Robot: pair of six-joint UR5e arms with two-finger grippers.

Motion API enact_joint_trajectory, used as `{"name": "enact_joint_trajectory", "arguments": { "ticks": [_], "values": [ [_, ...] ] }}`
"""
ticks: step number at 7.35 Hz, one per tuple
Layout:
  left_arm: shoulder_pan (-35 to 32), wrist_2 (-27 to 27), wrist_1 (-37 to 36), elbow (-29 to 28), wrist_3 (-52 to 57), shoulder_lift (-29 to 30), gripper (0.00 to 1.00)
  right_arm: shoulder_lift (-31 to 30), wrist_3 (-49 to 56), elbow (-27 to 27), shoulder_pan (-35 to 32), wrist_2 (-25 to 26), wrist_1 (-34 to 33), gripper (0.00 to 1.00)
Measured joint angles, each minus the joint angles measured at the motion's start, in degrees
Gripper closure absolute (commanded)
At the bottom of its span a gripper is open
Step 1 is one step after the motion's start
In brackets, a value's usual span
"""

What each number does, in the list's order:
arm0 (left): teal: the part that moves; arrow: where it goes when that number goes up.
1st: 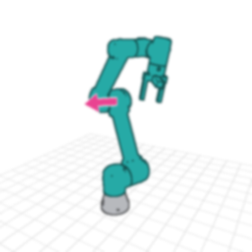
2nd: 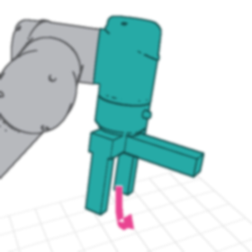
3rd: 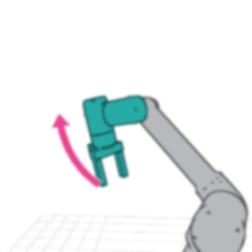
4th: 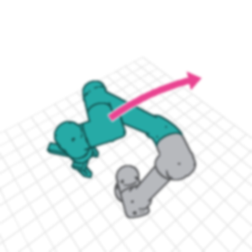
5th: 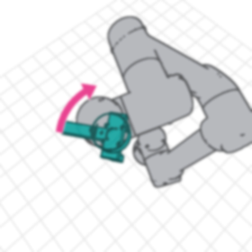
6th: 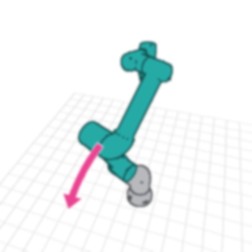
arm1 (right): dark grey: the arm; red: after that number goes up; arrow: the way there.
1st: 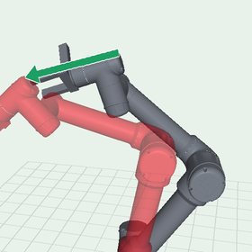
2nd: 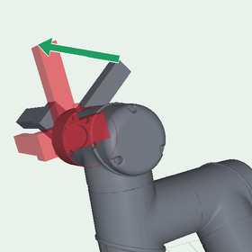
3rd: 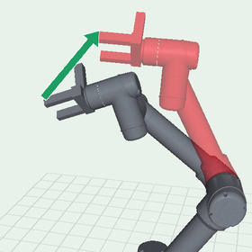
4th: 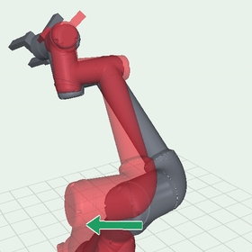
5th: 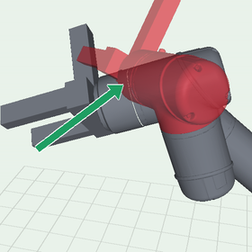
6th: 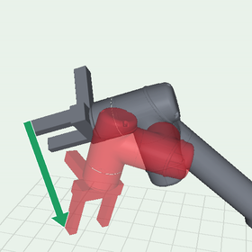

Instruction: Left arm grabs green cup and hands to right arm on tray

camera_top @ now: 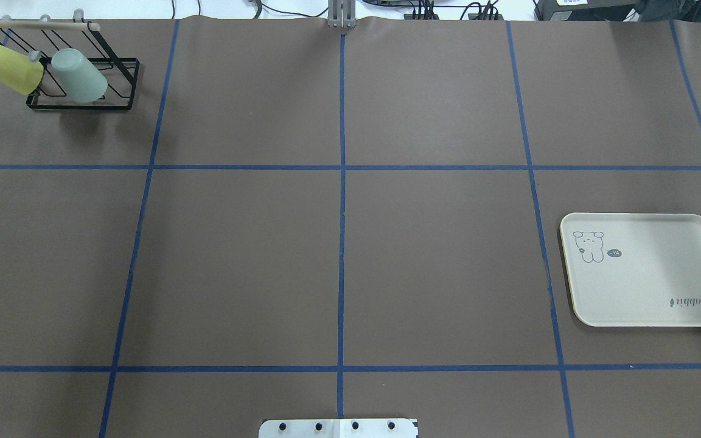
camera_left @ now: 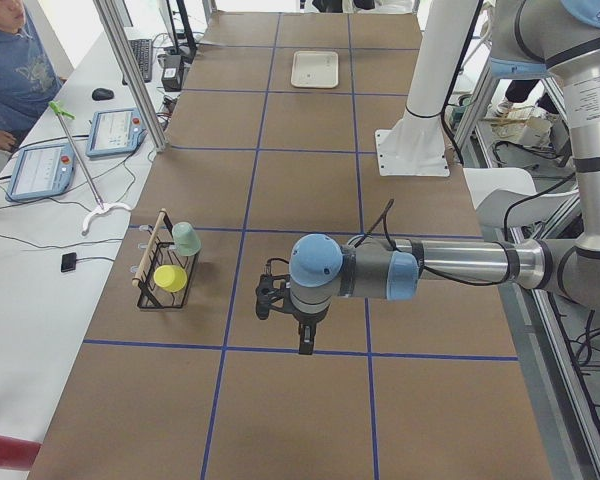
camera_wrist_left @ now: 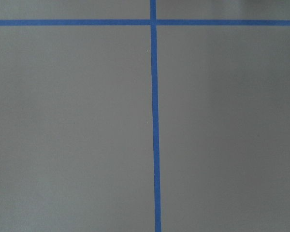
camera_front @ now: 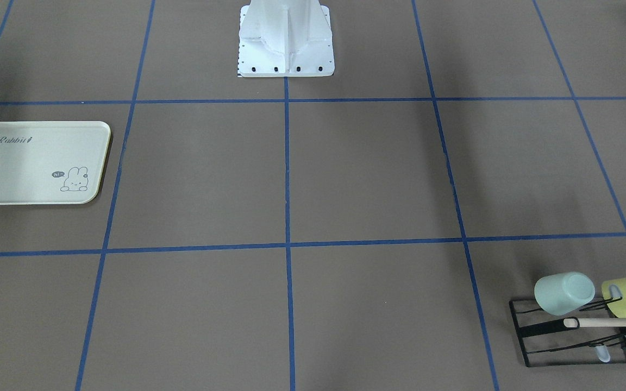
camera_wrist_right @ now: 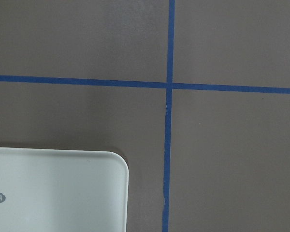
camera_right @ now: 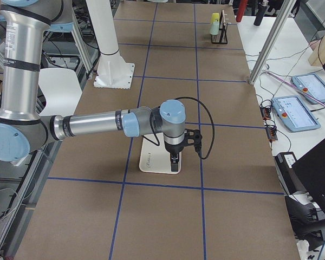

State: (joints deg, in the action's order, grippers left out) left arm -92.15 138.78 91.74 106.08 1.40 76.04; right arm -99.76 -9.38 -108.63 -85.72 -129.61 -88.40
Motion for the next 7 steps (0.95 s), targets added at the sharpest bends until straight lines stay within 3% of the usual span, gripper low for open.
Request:
{"name": "enact_joint_trajectory", "arguments": {
  "ticks": [3,7],
  "values": [
    [2.1,-0.4,-0.2,-4.3,0.1,7.6,0.0,-0.8,0.1,-1.2,-1.0,-1.1,0.0,0.0],
    [4.6,-1.9,2.7,-4.2,0.4,9.6,0.0,-1.2,0.0,-1.1,-1.2,-1.9,0.0,0.0]
  ]
}}
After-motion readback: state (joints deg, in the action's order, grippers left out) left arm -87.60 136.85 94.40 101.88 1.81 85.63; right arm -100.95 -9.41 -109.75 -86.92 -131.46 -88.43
